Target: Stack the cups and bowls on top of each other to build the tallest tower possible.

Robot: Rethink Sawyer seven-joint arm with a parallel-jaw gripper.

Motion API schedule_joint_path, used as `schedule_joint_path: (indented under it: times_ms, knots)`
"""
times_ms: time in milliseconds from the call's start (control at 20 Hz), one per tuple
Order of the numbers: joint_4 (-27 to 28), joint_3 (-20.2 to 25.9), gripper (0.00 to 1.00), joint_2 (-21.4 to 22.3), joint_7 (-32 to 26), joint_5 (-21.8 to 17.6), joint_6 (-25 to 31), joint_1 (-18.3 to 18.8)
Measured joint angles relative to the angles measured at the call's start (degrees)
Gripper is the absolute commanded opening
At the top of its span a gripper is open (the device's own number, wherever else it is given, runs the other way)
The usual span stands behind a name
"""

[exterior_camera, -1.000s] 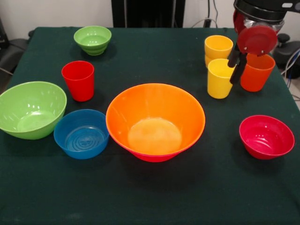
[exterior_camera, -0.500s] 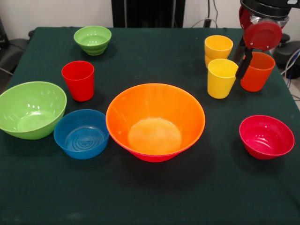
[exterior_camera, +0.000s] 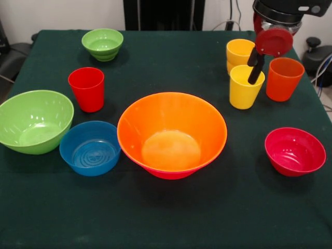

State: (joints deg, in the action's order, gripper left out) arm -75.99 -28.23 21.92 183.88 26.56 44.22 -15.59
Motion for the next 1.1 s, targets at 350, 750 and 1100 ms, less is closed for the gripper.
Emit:
schedule_joint_path:
  times_ms: [350, 750, 1100]
  knots:
    - [-3.3, 0.7, 1.0, 1.6, 0.0, 0.0, -1.9, 0.5]
    - [-3.5, 0.9, 1.0, 1.3, 0.0, 0.0, -2.6, 1.0]
    - [-3.4, 0.9, 1.0, 1.2, 0.0, 0.0, -2.6, 1.2]
